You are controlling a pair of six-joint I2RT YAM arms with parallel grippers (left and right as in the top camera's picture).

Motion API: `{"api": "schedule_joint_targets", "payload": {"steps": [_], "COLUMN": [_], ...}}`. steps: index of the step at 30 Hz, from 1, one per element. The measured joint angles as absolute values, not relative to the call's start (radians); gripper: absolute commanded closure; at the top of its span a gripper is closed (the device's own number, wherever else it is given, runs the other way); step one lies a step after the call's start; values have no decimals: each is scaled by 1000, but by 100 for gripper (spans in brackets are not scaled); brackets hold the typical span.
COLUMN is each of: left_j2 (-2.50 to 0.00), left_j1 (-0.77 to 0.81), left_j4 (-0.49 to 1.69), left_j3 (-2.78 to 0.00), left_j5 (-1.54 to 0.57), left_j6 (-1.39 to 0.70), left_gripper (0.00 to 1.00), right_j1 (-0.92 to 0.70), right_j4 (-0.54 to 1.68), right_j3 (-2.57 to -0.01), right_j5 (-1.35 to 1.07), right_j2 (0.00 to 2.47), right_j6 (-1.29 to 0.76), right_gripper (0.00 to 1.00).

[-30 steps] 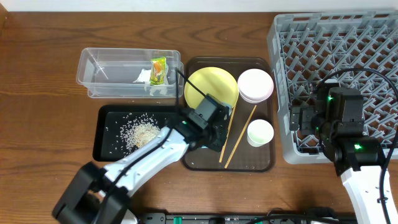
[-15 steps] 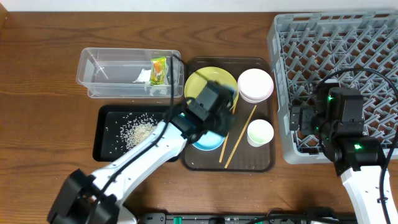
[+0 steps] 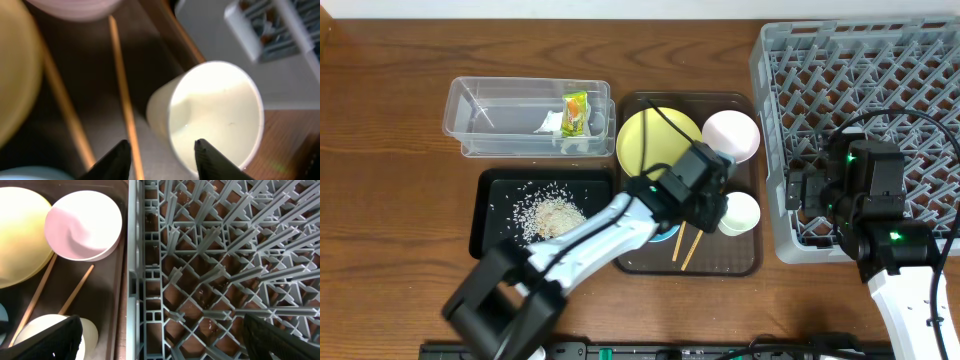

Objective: Sort waste into correct bins and load items into the dishwasher rack
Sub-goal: 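Grasp the white paper cup with left gripper and lift toward right, then grasp the cup with right gripper and release the left gripper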

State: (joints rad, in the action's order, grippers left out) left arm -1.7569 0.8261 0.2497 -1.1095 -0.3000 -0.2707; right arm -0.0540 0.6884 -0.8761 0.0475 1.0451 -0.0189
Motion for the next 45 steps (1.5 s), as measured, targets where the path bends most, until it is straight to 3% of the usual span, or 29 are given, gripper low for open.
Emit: {"api": "schedule_joint_targets", "payload": {"steps": [2, 4, 11, 16, 22, 25, 35, 45], "left_j2": [-1784, -1796, -1767, -1629, -1569, -1577, -1577, -1577], "left_j1": [838, 839, 778, 603, 339, 247, 248, 302], "left_j4": [250, 261, 290, 299, 171, 146, 139, 137], "left_j3": [-1110, -1109, -1109, -1108, -1110, -1110, -1110, -1110], "left_j5": [-303, -307, -309, -348, -639, -832, -1187, -1260], "left_j6": [-276, -275, -287, -398, -605, -685, -752, -767], "left_gripper": [87, 94, 94, 94, 94, 94, 94, 94], "right_j1": [-54, -54, -54, -54, -54, -54, -54, -54], "right_j4": [688, 689, 690, 665, 583, 514, 132, -10], "right_j3": [-876, -876, -876, -876, -876, -876, -880, -881], "right_j5": [47, 47, 47, 26, -230, -479, -1100, -1314], "right_j2": [1045, 1045, 1045, 1045, 1069, 1133, 1350, 1390], "right_j6": [-19, -19, -19, -41, -53, -42, -41, -80], "right_gripper": [1, 1, 1, 1, 1, 1, 1, 6]}}
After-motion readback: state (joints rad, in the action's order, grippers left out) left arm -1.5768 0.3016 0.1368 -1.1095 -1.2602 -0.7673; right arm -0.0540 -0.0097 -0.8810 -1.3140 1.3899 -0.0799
